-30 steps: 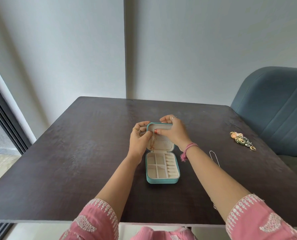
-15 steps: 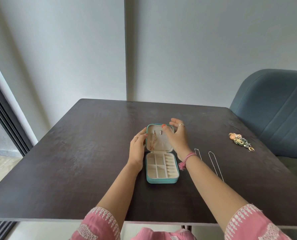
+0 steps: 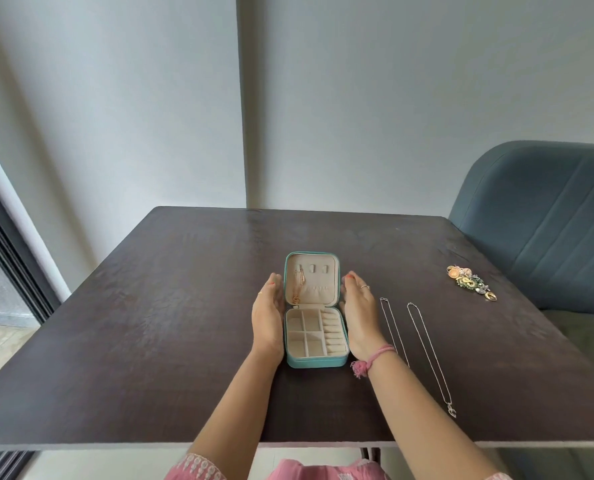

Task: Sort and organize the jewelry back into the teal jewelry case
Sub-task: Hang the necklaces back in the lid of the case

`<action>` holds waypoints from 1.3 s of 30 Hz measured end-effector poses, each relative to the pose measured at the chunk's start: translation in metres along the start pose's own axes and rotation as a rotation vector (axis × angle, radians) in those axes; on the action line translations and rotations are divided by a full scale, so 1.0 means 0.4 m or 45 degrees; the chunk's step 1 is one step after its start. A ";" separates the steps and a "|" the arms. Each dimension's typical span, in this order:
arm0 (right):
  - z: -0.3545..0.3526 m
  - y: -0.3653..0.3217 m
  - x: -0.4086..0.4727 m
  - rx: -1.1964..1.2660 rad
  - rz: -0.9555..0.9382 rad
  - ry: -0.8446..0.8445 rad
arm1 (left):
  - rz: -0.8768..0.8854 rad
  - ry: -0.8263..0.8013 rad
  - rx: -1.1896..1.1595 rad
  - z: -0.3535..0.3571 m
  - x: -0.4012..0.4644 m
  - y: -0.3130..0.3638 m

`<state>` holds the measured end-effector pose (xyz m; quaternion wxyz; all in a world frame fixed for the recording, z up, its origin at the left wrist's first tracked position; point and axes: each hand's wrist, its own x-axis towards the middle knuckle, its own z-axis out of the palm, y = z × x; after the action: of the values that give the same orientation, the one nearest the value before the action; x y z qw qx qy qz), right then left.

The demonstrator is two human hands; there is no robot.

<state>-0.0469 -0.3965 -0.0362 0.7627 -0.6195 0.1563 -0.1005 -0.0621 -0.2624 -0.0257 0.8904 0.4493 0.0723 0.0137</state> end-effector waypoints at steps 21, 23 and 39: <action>-0.138 -0.086 -0.006 -0.703 -0.333 0.065 | 0.379 0.235 0.286 0.005 -0.035 0.048; -0.179 -0.112 0.023 -1.128 -0.351 0.167 | 0.517 0.236 0.307 0.015 -0.034 0.080; -0.229 -0.102 0.113 -1.945 -0.288 0.201 | 0.582 0.000 0.364 0.125 -0.042 0.103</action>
<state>-0.0363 -0.5047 -0.0185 0.0956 -0.9767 0.1720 -0.0859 -0.0699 -0.2793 0.0385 0.7916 0.5752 -0.0296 0.2041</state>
